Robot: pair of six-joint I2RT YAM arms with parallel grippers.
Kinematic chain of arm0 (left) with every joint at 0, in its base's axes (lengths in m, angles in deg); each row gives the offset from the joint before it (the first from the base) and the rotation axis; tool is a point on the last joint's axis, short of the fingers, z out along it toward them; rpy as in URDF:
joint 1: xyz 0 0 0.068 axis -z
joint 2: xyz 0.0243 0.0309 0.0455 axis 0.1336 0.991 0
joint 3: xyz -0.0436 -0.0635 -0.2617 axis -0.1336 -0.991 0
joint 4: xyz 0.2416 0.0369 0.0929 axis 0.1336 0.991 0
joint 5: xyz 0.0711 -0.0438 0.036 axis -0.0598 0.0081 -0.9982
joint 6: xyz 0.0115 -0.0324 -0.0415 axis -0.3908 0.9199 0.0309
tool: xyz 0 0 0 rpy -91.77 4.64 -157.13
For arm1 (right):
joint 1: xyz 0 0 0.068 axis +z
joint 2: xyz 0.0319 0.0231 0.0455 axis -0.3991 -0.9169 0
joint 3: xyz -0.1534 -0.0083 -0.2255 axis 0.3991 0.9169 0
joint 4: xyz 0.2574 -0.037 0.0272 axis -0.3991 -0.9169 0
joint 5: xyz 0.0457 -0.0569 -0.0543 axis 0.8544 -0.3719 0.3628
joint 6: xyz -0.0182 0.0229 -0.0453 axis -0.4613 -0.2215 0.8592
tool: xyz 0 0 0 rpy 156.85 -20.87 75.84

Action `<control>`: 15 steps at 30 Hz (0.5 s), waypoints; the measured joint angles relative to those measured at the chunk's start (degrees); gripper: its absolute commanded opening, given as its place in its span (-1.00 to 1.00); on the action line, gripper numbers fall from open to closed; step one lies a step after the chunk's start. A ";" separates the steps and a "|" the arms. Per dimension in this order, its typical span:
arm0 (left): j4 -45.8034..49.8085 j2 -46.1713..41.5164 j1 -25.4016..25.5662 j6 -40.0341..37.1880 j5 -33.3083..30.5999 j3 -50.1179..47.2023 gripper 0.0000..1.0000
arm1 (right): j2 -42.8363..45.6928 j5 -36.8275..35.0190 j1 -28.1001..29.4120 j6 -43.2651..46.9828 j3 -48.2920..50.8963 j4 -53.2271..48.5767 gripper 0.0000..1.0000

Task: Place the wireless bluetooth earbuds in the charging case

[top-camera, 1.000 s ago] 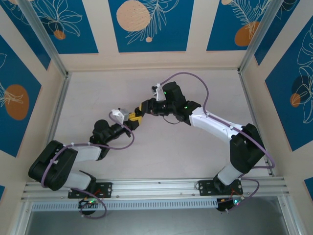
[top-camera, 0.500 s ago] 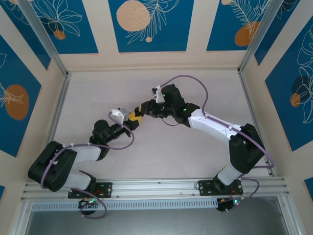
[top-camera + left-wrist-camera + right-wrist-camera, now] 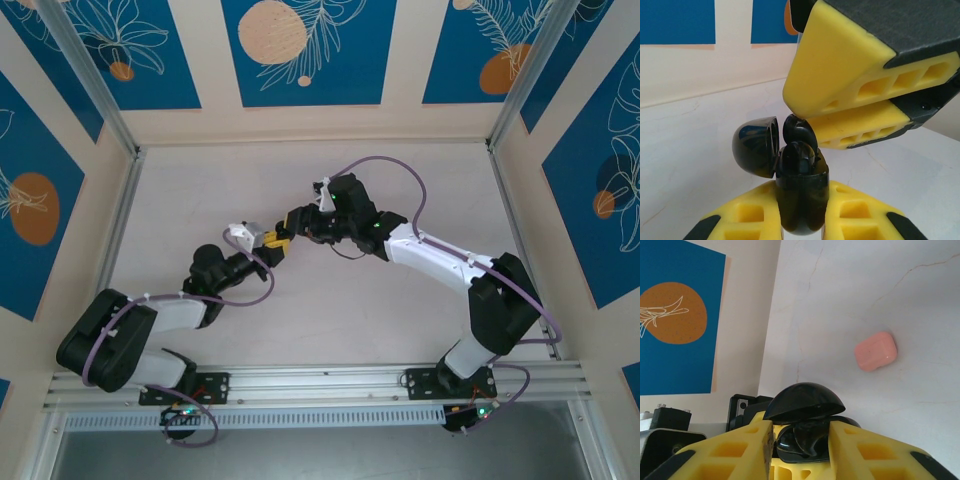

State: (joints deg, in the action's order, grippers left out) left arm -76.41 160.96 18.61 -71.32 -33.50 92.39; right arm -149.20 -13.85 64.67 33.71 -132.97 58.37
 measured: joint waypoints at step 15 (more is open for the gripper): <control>-4.07 -0.24 0.00 1.79 2.56 0.02 -1.00 | 4.66 -1.03 -0.72 7.34 -0.44 -6.86 0.20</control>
State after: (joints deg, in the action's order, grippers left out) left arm -80.47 160.72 18.61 -69.52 -30.95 92.42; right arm -144.54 -14.88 63.95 41.06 -133.40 51.51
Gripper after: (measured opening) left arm 0.173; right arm 0.573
